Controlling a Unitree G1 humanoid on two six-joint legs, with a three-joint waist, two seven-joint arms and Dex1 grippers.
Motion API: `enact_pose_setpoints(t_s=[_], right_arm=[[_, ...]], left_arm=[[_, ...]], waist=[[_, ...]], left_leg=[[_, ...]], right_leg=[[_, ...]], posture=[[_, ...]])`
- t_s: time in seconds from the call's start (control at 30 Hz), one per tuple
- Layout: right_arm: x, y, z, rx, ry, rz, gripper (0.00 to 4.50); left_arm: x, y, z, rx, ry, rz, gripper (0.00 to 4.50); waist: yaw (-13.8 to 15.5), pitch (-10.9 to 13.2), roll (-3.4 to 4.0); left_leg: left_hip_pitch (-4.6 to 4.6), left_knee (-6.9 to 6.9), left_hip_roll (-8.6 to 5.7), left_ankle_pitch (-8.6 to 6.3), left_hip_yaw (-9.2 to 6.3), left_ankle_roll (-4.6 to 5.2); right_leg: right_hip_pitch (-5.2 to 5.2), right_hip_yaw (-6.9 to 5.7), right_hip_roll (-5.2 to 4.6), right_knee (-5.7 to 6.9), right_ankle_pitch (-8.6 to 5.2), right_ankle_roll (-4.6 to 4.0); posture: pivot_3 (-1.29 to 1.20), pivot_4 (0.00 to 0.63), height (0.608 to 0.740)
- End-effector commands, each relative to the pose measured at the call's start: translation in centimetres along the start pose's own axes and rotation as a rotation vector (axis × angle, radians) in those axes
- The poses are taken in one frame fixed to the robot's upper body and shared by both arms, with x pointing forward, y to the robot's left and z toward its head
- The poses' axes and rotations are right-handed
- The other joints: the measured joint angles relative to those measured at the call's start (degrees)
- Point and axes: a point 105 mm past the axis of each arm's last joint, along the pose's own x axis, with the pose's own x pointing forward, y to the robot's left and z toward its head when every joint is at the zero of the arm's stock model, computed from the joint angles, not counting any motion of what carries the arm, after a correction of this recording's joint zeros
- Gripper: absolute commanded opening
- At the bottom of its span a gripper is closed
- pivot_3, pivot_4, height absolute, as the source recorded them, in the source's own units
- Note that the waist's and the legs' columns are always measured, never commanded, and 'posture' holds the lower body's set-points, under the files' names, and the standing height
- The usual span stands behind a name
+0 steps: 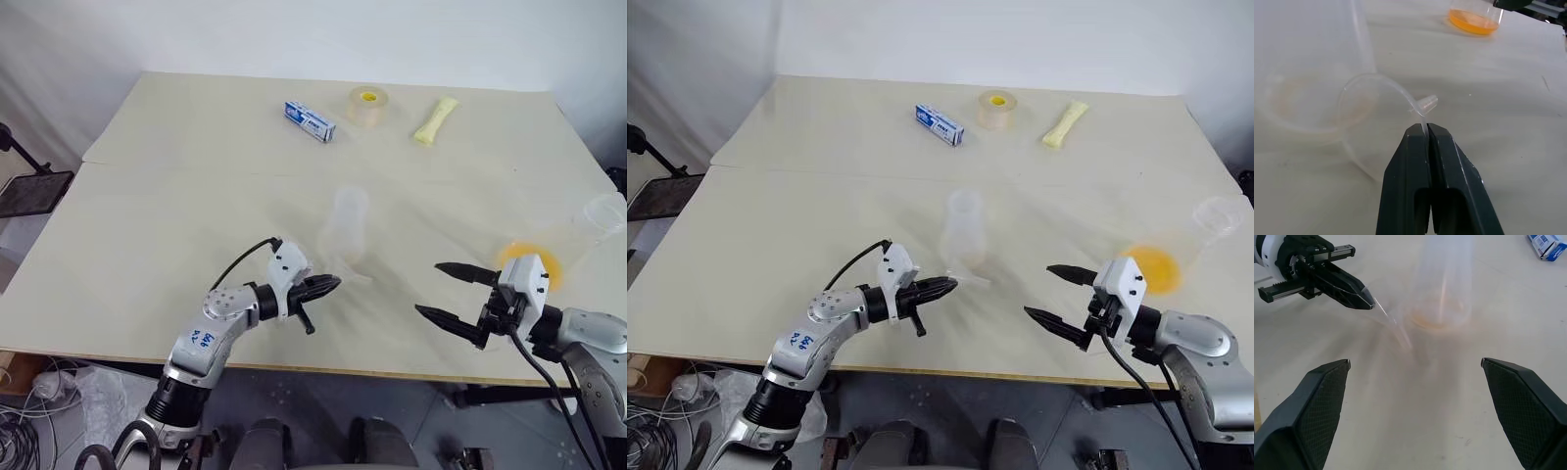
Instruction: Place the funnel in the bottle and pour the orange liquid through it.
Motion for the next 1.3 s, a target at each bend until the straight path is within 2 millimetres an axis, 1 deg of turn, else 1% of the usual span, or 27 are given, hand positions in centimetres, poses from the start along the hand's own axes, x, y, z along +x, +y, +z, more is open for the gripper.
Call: enact_pose_setpoints(t_s=[0.03,0.13,0.27,0.4,0.57,0.6,0.67,0.73,0.77,0.83,0.93,1.13,1.23,1.3], right_arm=[[0.1,0.2,1.2,-0.040,-0.030,0.005,4.50],[0.0,0.2,1.3,-0.041,-0.033,0.003,4.50],[0.0,0.0,1.4,-0.045,-0.033,-0.001,4.50],[0.2,-0.2,1.5,-0.049,-0.036,-0.003,4.50],[0.4,-0.4,1.7,-0.058,-0.042,-0.005,4.50],[0.4,-0.5,1.8,-0.060,-0.045,-0.005,4.50],[0.4,-0.5,2.0,-0.067,-0.052,-0.009,4.50],[0.4,-0.6,2.3,-0.071,-0.060,-0.016,4.50],[0.4,-0.7,2.3,-0.073,-0.062,-0.018,4.50],[0.5,-0.7,2.4,-0.073,-0.063,-0.019,4.50],[0.5,-0.8,2.4,-0.076,-0.065,-0.021,4.50],[1.1,-0.7,3.1,-0.096,-0.090,-0.014,4.50],[1.2,-0.6,3.8,-0.109,-0.112,-0.014,4.50],[1.2,-0.5,4.0,-0.115,-0.122,-0.017,4.50]], left_arm=[[-0.9,-0.2,1.9,0.023,-0.071,-0.046,0.03],[-2.1,-0.3,3.6,0.006,-0.127,-0.088,0.03],[-4.8,0.1,5.8,-0.028,-0.179,-0.136,0.03],[-7.8,1.8,6.5,0.044,-0.094,-0.136,0.03],[-10.6,3.4,6.3,0.147,0.055,-0.176,0.03],[-11.1,4.1,7.0,0.186,0.049,-0.168,0.03],[-11.6,5.6,9.2,0.279,-0.014,-0.133,0.03],[-11.7,6.7,11.3,0.379,-0.065,-0.117,0.03],[-11.4,7.1,12.0,0.426,-0.070,-0.110,0.03],[-10.7,7.5,12.4,0.498,-0.055,-0.133,0.03],[-9.4,7.6,12.3,0.578,-0.030,-0.191,0.03],[-5.9,8.1,13.2,0.763,-0.020,-0.280,0.03],[-4.9,8.6,14.4,0.823,-0.033,-0.293,0.03],[-4.6,8.9,15.3,0.841,-0.041,-0.288,0.03]], waist=[[0.0,0.0,0.00],[-0.1,0.0,0.01],[-0.1,0.0,0.01],[-0.2,0.0,0.04],[-0.1,0.0,0.08],[-0.1,0.1,0.09],[0.1,0.1,0.10],[0.3,0.1,0.08],[0.3,0.1,0.08],[0.1,0.1,0.08],[-0.2,0.1,0.08],[-0.1,0.1,0.02],[-0.1,0.1,0.01],[-0.2,0.1,-0.01]], left_leg=[[0.00,0.00,0.00,0.00,0.00,0.00],[0.00,0.00,0.03,0.00,-0.01,0.00],[-0.02,0.00,0.07,0.00,-0.03,0.00],[0.01,-0.02,0.06,0.00,-0.03,0.00],[-0.01,-0.03,0.02,0.00,-0.01,0.00],[0.00,-0.03,0.01,0.00,-0.01,0.00],[-0.05,-0.03,-0.02,0.00,-0.01,0.00],[-0.10,0.01,-0.02,0.00,-0.04,0.00],[-0.11,0.03,-0.11,0.00,-0.03,0.00],[-0.09,0.00,-0.21,0.00,0.00,0.00],[-0.07,-0.05,-0.23,0.00,0.11,0.00],[-0.18,0.02,-0.19,0.00,0.42,0.00],[-0.17,0.01,-0.20,0.00,0.45,0.00],[-0.17,-0.01,-0.20,0.00,0.47,0.00]], right_leg=[[0.00,0.00,0.00,0.00,0.00,0.00],[0.00,0.01,0.00,0.00,0.00,0.00],[0.00,0.02,-0.01,-0.01,0.00,0.00],[0.00,0.02,0.01,-0.02,0.00,0.00],[-0.01,0.00,0.04,-0.06,0.00,0.00],[-0.01,0.00,0.04,-0.06,0.00,0.00],[-0.02,-0.02,0.05,-0.09,0.00,0.00],[-0.02,-0.04,0.05,-0.10,0.00,0.00],[-0.01,-0.06,0.05,-0.09,0.00,0.00],[-0.02,-0.07,0.04,-0.09,0.01,0.02],[-0.03,-0.15,0.05,-0.08,0.01,0.03],[-0.04,-0.31,0.07,-0.08,0.01,0.03],[-0.05,-0.34,0.06,-0.08,0.02,0.04],[-0.07,-0.37,0.06,-0.07,0.02,0.04]], posture=[[0.00,0.150,0.740],[0.00,0.150,0.740],[0.00,0.150,0.740],[0.00,0.150,0.740],[0.00,0.150,0.740],[0.00,0.150,0.740],[0.00,0.150,0.740],[0.00,0.150,0.740],[0.00,0.150,0.740],[0.00,0.150,0.740],[0.00,0.150,0.740],[0.00,0.150,0.740],[0.00,0.150,0.740],[0.00,0.150,0.740]])
